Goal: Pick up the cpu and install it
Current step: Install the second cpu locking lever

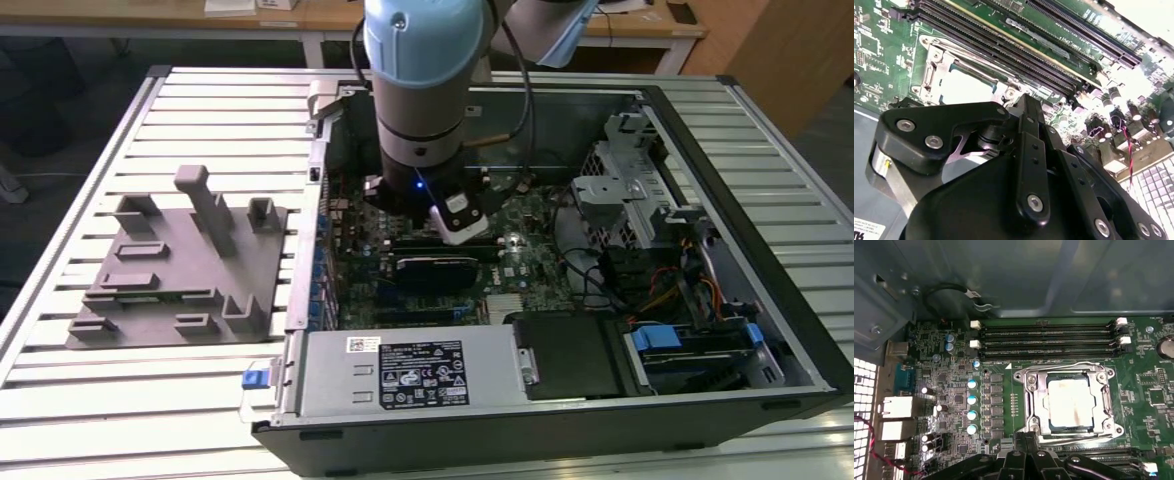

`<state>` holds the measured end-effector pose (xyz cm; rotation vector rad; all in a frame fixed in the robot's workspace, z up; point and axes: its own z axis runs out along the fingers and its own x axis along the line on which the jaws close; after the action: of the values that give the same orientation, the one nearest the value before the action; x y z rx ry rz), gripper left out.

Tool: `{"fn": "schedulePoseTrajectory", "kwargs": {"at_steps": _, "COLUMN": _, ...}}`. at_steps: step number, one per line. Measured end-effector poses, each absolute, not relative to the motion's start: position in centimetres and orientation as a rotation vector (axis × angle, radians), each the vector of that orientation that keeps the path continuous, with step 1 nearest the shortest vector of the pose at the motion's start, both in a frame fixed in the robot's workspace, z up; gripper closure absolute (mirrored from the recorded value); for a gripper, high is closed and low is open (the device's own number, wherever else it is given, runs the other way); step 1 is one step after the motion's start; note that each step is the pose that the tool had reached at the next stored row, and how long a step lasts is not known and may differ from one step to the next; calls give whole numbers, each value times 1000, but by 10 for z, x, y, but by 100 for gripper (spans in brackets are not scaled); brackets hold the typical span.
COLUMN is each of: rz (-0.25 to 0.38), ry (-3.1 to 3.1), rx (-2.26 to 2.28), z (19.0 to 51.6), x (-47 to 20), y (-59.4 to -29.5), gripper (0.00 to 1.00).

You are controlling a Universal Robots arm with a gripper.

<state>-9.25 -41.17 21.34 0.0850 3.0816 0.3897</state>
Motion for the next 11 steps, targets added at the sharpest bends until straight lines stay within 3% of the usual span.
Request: {"fn": "schedulePoseTrajectory", "kwargs": {"at_steps": 11, "rz": 316, "ry": 3088, "rx": 90, "z": 218, "x": -89, "y": -410, "gripper": 89}}
